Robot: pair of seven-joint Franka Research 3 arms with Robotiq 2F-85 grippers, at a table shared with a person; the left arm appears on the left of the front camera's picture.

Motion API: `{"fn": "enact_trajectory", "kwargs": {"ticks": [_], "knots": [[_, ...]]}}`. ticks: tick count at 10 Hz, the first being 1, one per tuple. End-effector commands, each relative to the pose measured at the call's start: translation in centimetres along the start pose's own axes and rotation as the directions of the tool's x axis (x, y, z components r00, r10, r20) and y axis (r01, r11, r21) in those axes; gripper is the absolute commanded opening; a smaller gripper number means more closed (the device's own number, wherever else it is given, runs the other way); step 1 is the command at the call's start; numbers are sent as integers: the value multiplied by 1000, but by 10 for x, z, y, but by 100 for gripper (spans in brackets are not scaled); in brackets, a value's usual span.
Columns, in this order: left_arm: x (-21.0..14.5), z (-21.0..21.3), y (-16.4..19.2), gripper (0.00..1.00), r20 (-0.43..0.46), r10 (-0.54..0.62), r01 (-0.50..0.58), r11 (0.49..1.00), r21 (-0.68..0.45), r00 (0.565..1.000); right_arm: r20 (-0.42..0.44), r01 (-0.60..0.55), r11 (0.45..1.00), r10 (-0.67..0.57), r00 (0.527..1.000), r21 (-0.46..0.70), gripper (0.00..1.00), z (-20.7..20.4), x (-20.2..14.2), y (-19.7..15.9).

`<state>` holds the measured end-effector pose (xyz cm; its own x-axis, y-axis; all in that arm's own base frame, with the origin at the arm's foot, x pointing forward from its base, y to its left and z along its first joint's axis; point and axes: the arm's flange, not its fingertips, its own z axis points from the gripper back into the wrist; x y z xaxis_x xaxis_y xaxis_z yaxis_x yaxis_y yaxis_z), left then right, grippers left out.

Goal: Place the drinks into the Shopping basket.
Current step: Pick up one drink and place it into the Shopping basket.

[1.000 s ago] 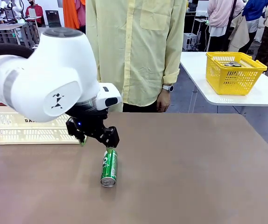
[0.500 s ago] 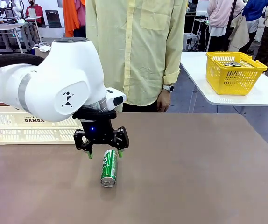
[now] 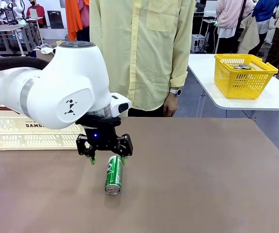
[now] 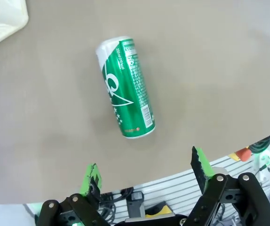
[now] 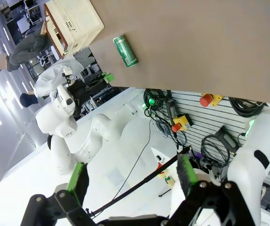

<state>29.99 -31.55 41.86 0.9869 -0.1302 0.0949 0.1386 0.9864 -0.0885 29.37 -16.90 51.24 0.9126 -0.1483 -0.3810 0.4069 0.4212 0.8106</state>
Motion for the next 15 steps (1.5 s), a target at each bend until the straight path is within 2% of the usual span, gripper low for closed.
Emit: {"fn": "enact_trajectory", "kwargs": {"ticks": [1, 3, 4, 7, 10, 15], "knots": [[25, -30, -3, 100, -66, 13, -15, 999, -38, 998, -8, -19, 1000, 19, 1000, -20, 100, 4, -3, -1], [43, -53, -6, 100, -57, 74, -77, 996, -42, 996, -8, -19, 1000, 19, 1000, -20, 100, 4, -3, -1], [49, -64, -11, 100, -70, 70, -73, 996, -47, 995, -8, -19, 1000, 19, 1000, -20, 100, 4, -3, -1], [72, -105, -13, 100, -204, 77, -79, 997, -1, 976, -8, -19, 1000, 19, 1000, -20, 100, 4, -3, -1], [80, -116, -12, 100, -221, 113, -110, 994, 27, 969, -8, -19, 1000, 19, 1000, -20, 100, 4, -3, -1], [81, -121, -14, 100, -236, 105, -103, 994, 23, 966, -8, -19, 1000, 19, 1000, -20, 100, 4, -3, -1]]}}
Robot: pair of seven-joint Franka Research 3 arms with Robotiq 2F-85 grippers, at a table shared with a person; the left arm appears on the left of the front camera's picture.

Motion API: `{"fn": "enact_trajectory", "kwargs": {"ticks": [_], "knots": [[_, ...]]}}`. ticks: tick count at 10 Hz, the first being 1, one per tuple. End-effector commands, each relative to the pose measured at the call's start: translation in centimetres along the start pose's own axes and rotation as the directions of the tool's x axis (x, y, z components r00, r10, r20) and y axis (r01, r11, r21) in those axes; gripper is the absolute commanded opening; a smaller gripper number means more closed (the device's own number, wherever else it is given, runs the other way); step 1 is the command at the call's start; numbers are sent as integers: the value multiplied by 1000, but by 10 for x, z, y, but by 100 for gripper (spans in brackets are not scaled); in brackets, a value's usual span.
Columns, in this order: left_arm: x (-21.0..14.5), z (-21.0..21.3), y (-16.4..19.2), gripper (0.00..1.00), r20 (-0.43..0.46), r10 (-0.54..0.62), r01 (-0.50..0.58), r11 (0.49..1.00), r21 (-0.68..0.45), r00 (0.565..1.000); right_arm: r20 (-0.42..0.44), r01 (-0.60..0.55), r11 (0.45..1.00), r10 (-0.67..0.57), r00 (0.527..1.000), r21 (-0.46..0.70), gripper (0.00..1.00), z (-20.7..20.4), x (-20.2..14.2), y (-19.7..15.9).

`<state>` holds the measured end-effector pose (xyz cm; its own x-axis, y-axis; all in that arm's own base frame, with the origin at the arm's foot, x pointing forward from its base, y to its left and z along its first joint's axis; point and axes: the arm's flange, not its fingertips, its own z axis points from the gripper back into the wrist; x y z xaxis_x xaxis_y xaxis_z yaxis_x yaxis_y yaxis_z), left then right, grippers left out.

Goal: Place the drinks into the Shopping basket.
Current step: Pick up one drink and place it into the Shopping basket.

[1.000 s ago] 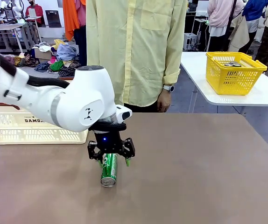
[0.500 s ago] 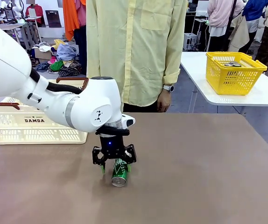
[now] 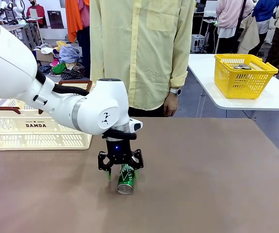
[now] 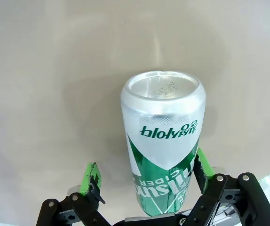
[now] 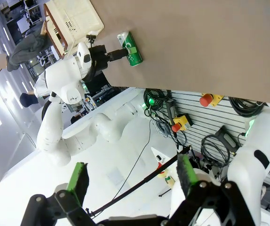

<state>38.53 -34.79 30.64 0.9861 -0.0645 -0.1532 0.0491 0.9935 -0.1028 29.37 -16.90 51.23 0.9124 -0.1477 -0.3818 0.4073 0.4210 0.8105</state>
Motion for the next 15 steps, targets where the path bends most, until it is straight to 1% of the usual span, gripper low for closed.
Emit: {"fn": "enact_trajectory", "kwargs": {"ticks": [1, 2, 3, 4, 9, 11, 12, 13, 14, 15], "knots": [[3, 0, -4, 100, 16, 9, -10, 999, 31, 1000, -7, -20, 1000, 19, 1000, -20, 100, 4, -3, -1], [3, 0, -5, 73, 35, -9, 8, 999, 36, 999, -7, -20, 1000, 19, 1000, -20, 100, 4, -3, -1], [1, 0, -6, 13, 52, -21, 19, 999, 39, 998, -7, -20, 1000, 19, 1000, -20, 100, 4, -3, -1], [0, 1, -7, 0, 66, -22, 19, 999, 47, 998, -7, -20, 1000, 19, 1000, -20, 100, 4, -3, -1], [0, 0, -7, 0, 51, -33, 30, 998, 56, 998, -7, -20, 1000, 19, 1000, -20, 100, 4, -3, -1], [-2, 3, -6, 0, 58, -37, 34, 998, 52, 998, -7, -20, 1000, 19, 1000, -20, 100, 4, -3, -1], [-4, 19, 3, 0, 97, -17, 11, 998, 69, 995, -7, -20, 1000, 19, 1000, -20, 100, 4, -3, -1], [-12, 62, 18, 0, 104, -91, 86, 995, 46, 990, -7, -20, 1000, 19, 1000, -20, 100, 4, -3, -1], [-33, 125, 33, 0, 157, -125, 123, 992, 20, 980, -7, -20, 1000, 19, 1000, -20, 100, 4, -3, -1], [-51, 179, 44, 0, 141, -159, 158, 987, 17, 977, -7, -20, 1000, 19, 1000, -20, 100, 4, -3, -1]]}}
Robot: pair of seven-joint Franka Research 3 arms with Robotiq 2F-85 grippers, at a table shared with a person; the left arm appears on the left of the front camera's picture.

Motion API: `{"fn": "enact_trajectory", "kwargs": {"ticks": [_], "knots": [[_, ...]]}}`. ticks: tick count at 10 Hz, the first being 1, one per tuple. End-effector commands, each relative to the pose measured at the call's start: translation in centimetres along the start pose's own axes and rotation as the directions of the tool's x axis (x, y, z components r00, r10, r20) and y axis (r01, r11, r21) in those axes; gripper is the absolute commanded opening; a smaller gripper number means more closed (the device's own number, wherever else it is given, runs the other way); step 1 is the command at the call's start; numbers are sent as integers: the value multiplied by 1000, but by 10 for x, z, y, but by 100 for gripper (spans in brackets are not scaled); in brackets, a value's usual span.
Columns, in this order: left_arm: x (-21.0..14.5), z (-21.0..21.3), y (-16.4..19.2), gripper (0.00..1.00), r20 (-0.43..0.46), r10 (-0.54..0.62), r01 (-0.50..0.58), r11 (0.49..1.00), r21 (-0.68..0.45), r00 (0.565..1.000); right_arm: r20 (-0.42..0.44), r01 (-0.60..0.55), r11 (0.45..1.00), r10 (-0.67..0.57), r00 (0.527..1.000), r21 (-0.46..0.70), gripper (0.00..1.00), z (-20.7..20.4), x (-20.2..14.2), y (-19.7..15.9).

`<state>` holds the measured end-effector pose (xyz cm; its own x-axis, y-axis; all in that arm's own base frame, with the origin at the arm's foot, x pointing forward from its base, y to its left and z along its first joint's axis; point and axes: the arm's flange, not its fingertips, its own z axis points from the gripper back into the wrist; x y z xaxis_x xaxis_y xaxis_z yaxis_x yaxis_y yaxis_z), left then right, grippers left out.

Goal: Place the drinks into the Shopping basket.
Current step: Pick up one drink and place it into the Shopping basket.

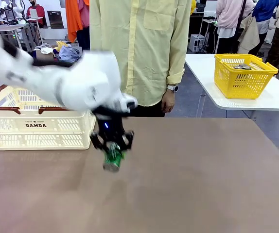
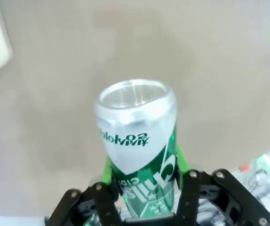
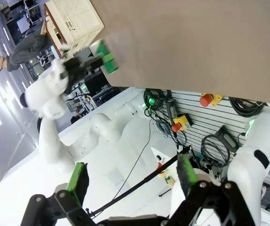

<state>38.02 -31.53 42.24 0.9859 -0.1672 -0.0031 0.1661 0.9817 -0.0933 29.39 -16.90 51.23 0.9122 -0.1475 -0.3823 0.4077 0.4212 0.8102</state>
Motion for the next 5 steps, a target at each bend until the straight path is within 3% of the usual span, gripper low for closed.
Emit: {"fn": "enact_trajectory", "kwargs": {"ticks": [1, 3, 5], "knots": [[-23, 114, 34, 0, 22, -57, 58, 998, -15, 998, -6, -20, 1000, 20, 1000, -20, 100, 4, -3, -1], [-11, 181, 69, 0, 62, -107, 111, 992, -52, 992, -6, -20, 1000, 20, 1000, -20, 100, 4, -3, -1], [-3, 199, 95, 0, 88, -92, 99, 992, -77, 992, -6, -20, 1000, 20, 1000, -20, 100, 4, -3, -1]]}}
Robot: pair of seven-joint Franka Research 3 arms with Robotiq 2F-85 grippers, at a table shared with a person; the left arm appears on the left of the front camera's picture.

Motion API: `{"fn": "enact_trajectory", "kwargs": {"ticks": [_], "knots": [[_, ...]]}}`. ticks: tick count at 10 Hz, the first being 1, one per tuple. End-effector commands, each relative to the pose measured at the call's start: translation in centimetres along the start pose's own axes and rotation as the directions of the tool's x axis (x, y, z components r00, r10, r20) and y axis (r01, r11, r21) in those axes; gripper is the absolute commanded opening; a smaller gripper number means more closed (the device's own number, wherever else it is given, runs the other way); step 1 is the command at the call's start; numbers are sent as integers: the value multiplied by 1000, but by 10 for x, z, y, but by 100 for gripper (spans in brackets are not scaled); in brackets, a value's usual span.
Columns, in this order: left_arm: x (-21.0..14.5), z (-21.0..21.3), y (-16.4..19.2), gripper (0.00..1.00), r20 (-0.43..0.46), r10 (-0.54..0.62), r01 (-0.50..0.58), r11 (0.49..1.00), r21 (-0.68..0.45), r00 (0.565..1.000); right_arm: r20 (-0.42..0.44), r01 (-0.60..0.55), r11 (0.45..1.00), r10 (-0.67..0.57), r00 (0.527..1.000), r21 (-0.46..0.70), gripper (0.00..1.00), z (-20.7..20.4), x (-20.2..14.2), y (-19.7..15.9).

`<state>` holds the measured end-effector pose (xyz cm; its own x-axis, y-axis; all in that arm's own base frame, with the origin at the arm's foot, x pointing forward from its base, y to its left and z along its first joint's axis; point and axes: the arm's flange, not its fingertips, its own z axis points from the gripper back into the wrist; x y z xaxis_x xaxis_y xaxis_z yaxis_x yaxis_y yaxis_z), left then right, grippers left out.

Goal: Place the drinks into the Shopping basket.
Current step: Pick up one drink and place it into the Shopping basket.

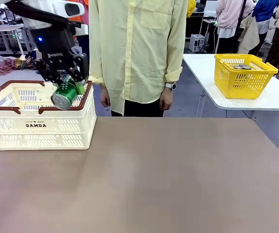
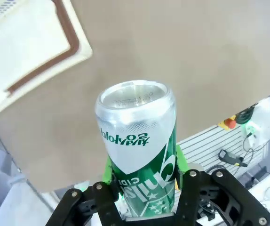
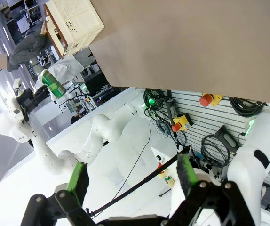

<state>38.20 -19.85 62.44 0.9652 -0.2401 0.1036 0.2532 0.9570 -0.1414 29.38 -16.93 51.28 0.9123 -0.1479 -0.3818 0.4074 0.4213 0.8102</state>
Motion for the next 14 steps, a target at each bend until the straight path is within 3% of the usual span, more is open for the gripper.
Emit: {"fn": "enact_trajectory", "kwargs": {"ticks": [1, 2, 3, 6, 8, 9, 11, 14], "knots": [[9, -16, 4, 0, 38, 22, -22, 1000, -18, 999, -7, -20, 1000, 20, 1000, -20, 100, 4, -3, -2], [-17, -25, -7, 0, 78, 127, -132, 990, 51, 989, -7, -20, 1000, 20, 1000, -20, 100, 4, -3, -2], [10, -4, 11, 0, 11, 16, -16, 1000, -3, 1000, -7, -20, 1000, 20, 1000, -20, 100, 4, -3, -2], [9, -18, 8, 0, 19, 45, -45, 999, 13, 999, -7, -20, 1000, 20, 1000, -20, 100, 4, -3, -2], [100, 9, 71, 0, -9, 244, -244, 968, -49, 970, -7, -20, 1000, 20, 1000, -20, 100, 4, -3, -2], [124, 4, 96, 0, -37, 229, -231, 971, -68, 973, -7, -20, 1000, 20, 1000, -20, 100, 4, -3, -2], [158, -11, 144, 0, -69, 295, -300, 950, -86, 953, -7, -20, 1000, 20, 1000, -20, 100, 4, -3, -2], [171, -54, 192, 0, -147, 234, -251, 961, -115, 961, -7, -20, 1000, 20, 1000, -20, 100, 4, -3, -2]]}}
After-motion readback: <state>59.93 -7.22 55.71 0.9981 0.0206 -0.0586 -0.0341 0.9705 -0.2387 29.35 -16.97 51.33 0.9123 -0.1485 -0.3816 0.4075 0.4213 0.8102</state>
